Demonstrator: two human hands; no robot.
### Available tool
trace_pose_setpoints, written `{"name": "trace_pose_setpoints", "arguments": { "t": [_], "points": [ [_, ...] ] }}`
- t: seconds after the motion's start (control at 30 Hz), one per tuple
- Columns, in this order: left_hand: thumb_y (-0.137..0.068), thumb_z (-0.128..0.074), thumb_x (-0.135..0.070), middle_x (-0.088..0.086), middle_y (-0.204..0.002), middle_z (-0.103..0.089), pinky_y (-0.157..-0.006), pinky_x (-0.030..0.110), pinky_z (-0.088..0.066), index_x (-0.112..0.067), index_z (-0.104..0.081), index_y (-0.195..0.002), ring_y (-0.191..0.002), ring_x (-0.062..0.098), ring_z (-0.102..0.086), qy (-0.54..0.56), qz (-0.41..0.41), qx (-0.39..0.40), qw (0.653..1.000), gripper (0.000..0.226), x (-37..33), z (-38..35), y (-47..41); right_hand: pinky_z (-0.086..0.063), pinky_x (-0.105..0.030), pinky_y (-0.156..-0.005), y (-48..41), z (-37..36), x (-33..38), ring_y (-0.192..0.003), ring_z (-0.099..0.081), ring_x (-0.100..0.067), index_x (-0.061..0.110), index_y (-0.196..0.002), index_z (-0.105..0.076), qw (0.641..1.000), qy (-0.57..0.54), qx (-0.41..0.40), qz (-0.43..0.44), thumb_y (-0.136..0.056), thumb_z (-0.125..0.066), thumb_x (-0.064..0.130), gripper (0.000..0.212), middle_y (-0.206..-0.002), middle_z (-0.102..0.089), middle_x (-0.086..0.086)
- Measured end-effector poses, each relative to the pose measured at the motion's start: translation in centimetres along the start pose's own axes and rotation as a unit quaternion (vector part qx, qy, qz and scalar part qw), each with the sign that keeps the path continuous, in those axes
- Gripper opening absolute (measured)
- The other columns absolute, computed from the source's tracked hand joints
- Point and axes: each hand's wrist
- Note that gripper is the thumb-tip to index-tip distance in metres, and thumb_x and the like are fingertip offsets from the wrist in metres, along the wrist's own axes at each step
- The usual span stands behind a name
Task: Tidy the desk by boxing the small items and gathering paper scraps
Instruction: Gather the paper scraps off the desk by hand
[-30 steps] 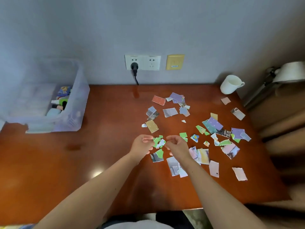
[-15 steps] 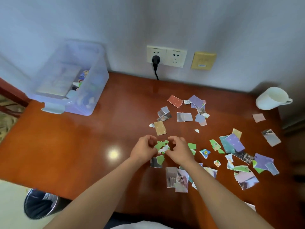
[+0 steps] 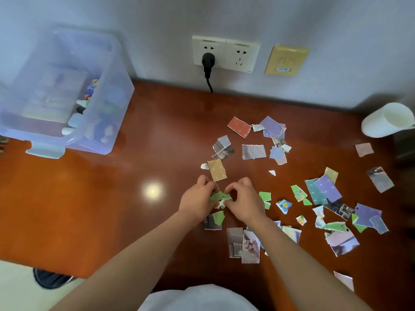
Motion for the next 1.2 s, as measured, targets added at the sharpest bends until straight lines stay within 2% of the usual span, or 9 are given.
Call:
{"name": "trace_pose_setpoints", "arguments": {
  "t": [0.07, 0.27, 0.47, 0.63, 0.77, 0.93, 1.03, 1.1, 1.2],
  "points": [
    [-0.082, -0.07, -0.031, -0.003, -0.109, -0.041, -0.068, 0.032, -0.045, -0.025, -0.056, -0.109, -0.091, 0.021, -0.058, -0.013, -0.004, 0.004, 1.0, 0.031, -0.1, 0.0, -0.3, -0.052, -0.024, -0.067, 0.0, 0.0, 0.1, -0.086, -0.053, -0.01, 0.03, -0.102, -0.064, 1.0, 0.005, 0.0, 0.003, -0.082, -0.075, 0.029, 0.023, -0.109, -0.041, 0.011],
    [-0.084, -0.064, -0.023, 0.0, -0.107, -0.052, -0.072, 0.034, -0.048, -0.023, -0.057, -0.102, -0.093, 0.024, -0.059, -0.035, -0.01, -0.001, 0.999, 0.019, -1.0, 0.1, -0.6, -0.048, -0.025, -0.065, 0.2, 0.1, 0.5, -0.088, -0.058, -0.015, 0.025, -0.094, -0.064, 1.0, 0.026, -0.001, 0.004, -0.084, -0.073, 0.027, 0.014, -0.109, -0.043, 0.007],
    [-0.083, -0.06, -0.019, -0.003, -0.102, -0.062, -0.072, 0.032, -0.046, -0.025, -0.057, -0.095, -0.093, 0.023, -0.06, -0.032, -0.005, 0.002, 0.999, 0.013, -1.3, -0.2, 0.0, -0.043, -0.025, -0.064, 0.8, 0.2, 0.7, -0.094, -0.058, -0.018, 0.028, -0.102, -0.061, 0.999, 0.038, 0.0, 0.035, -0.085, -0.071, 0.025, 0.02, -0.109, -0.048, 0.005],
    [-0.084, -0.063, -0.022, -0.004, -0.097, -0.065, -0.072, 0.03, -0.045, -0.025, -0.062, -0.099, -0.092, 0.02, -0.06, 0.03, 0.038, -0.014, 0.999, 0.016, -0.8, -0.4, 0.6, -0.042, -0.025, -0.068, 1.1, 0.1, 0.6, -0.098, -0.056, -0.018, 0.026, -0.096, -0.063, 0.997, 0.068, 0.004, 0.042, -0.086, -0.07, 0.026, 0.012, -0.109, -0.049, 0.005],
    [-0.082, -0.066, -0.021, -0.007, -0.094, -0.067, -0.071, 0.029, -0.046, -0.028, -0.065, -0.094, -0.091, 0.018, -0.061, 0.055, 0.065, -0.03, 0.996, 0.015, -0.4, -0.5, 0.9, -0.043, -0.025, -0.069, 1.1, 0.2, 0.6, -0.101, -0.054, -0.019, 0.029, -0.106, -0.059, 0.996, 0.065, 0.01, 0.057, -0.086, -0.07, 0.024, 0.024, -0.112, -0.05, 0.004],
    [-0.082, -0.066, -0.02, -0.007, -0.092, -0.068, -0.074, 0.031, -0.051, -0.029, -0.066, -0.092, -0.088, 0.017, -0.062, 0.087, 0.081, -0.044, 0.992, 0.014, -0.7, -0.7, 0.9, -0.041, -0.026, -0.072, 1.0, 0.3, 0.4, -0.098, -0.052, -0.019, 0.025, -0.098, -0.061, 0.995, 0.079, 0.026, 0.062, -0.086, -0.069, 0.025, 0.014, -0.107, -0.047, 0.003],
    [-0.08, -0.071, -0.018, -0.002, -0.084, -0.069, -0.074, 0.036, -0.056, -0.029, -0.064, -0.082, -0.08, 0.021, -0.066, 0.212, 0.123, -0.044, 0.968, 0.014, -0.4, -0.8, 0.6, -0.045, -0.029, -0.072, 0.8, 0.3, 0.5, -0.093, -0.053, -0.019, 0.025, -0.089, -0.058, 0.994, 0.089, 0.025, 0.06, -0.087, -0.069, 0.026, 0.011, -0.103, -0.048, 0.003],
    [-0.08, -0.074, -0.011, 0.007, -0.082, -0.069, -0.072, 0.04, -0.059, -0.024, -0.067, -0.082, -0.073, 0.023, -0.066, 0.321, 0.154, -0.051, 0.933, 0.015, -0.3, -0.8, 0.5, -0.051, -0.033, -0.073, 0.8, 0.3, 0.6, -0.088, -0.055, -0.019, 0.025, -0.084, -0.057, 0.992, 0.099, 0.027, 0.068, -0.087, -0.067, 0.024, 0.01, -0.096, -0.051, 0.004],
    [-0.084, -0.07, 0.001, 0.006, -0.078, -0.061, -0.059, 0.023, -0.058, -0.005, -0.065, -0.097, -0.066, 0.014, -0.06, 0.467, 0.202, -0.055, 0.859, 0.015, -0.9, -0.4, 0.5, -0.055, -0.036, -0.073, 0.9, 0.1, 0.3, -0.081, -0.059, -0.019, 0.025, -0.085, -0.058, 0.995, 0.078, 0.042, 0.054, -0.085, -0.063, 0.017, 0.01, -0.085, -0.058, 0.006]
  ]
}}
Point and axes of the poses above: each hand's wrist, its own y-axis away from the middle knuckle, its own z-axis out of the back of the hand, x = y × z
